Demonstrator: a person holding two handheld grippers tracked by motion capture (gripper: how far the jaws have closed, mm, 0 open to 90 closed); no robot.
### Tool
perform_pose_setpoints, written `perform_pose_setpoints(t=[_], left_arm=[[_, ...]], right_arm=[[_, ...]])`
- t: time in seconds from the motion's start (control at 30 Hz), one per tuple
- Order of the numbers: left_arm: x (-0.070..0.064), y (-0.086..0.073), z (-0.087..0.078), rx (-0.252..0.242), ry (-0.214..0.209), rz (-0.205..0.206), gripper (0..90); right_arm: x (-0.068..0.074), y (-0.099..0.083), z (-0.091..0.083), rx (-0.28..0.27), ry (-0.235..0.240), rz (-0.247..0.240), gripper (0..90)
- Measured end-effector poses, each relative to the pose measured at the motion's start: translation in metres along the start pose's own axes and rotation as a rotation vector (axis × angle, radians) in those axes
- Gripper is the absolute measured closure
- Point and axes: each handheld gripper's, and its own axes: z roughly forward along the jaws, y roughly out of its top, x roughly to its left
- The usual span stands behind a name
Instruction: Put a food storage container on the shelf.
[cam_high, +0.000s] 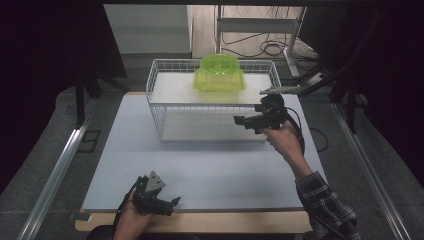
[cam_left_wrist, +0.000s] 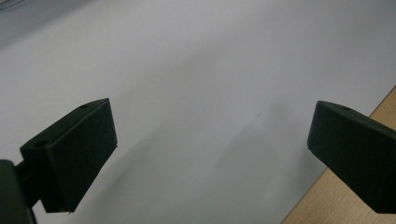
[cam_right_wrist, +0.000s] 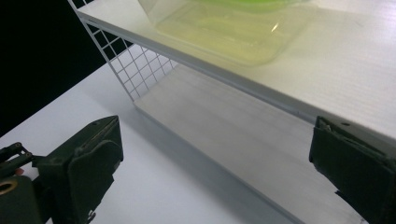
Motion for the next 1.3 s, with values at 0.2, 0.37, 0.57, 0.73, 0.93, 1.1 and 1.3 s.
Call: perform_pose_setpoints(t=[0.2,0.37,0.57,0.73,0.93,1.1,1.3], left_arm=[[0.0,0.0,0.0,0.002,-0.001,0.002,1.1],[0.0,0.0,0.0,0.003,-0.001,0.004,1.1],[0.0,0.0,0.0,0.004,-0.001,0.006,1.1],[0.0,0.0,0.0,0.004,-0.001,0.006,1.1],[-0.001,0.0,0.0,0.005,-0.001,0.005,1.1],[-0.001,0.0,0.0,0.01,0.0,0.01,1.2],[-0.001,0.0,0.001,0.013,-0.001,0.012,1.1]], right_arm=[[-0.001,-0.008,0.0,0.004,-0.004,-0.001,2.4],[0.0,-0.015,0.0,0.009,-0.009,-0.004,1.7],[0.002,-0.024,0.001,0.013,-0.022,-0.006,0.0],[0.004,-0.033,0.002,0.018,-0.016,-0.004,0.0],[0.005,-0.045,0.004,0.026,-0.016,-0.009,0.0],[0.006,-0.056,0.007,0.027,-0.014,-0.014,0.1],[0.008,-0.068,0.011,0.029,-0.019,-0.026,0.2]])
